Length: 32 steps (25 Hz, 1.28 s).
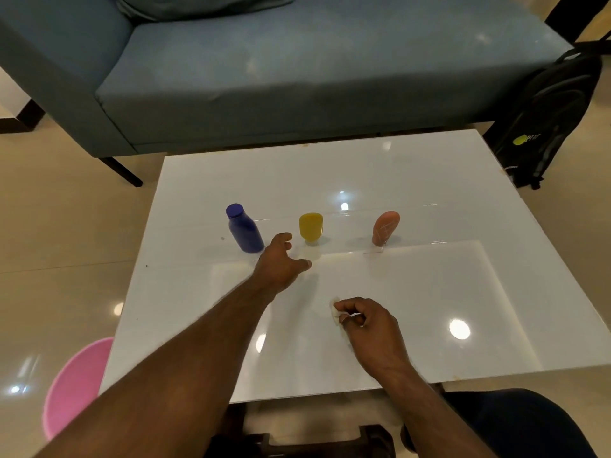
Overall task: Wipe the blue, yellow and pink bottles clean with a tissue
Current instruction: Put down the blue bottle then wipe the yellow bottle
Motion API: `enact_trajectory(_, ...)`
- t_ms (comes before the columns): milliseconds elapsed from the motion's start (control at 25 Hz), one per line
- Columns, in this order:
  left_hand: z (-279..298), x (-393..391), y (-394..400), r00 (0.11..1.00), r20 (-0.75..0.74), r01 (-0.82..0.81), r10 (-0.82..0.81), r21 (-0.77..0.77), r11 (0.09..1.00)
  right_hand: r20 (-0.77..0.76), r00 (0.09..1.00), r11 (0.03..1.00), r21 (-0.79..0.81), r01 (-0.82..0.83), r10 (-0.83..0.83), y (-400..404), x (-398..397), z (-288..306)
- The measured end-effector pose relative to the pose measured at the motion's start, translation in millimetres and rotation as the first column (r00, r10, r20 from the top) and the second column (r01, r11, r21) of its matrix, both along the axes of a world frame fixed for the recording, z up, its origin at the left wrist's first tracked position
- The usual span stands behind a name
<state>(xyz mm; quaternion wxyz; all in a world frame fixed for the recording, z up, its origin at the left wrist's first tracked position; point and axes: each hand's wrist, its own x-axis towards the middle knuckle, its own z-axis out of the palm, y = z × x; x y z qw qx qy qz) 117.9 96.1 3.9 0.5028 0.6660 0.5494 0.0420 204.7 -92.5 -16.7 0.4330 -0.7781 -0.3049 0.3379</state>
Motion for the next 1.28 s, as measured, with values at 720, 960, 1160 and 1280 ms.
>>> enact_trajectory(720,-33,24,12,0.969,0.229,-0.070,0.092,-0.103,0.992,-0.038,0.998,0.997,-0.066,0.045,-0.047,4,12,-4)
enact_trajectory(960,1,-45,-53,0.832,0.376,-0.132,0.409,-0.582,0.803,-0.066,0.991,0.993,-0.043,0.111,-0.113,-2,9,19)
enact_trajectory(1160,45,-96,-114,0.759,0.465,-0.083,0.456,-0.625,0.776,-0.081,0.993,0.990,0.113,0.090,-0.081,-11,-21,60)
enact_trajectory(1280,68,-115,-142,0.754,0.507,-0.051,0.419,-0.590,0.806,-0.044,0.999,0.983,0.184,0.020,-0.012,-18,-43,86)
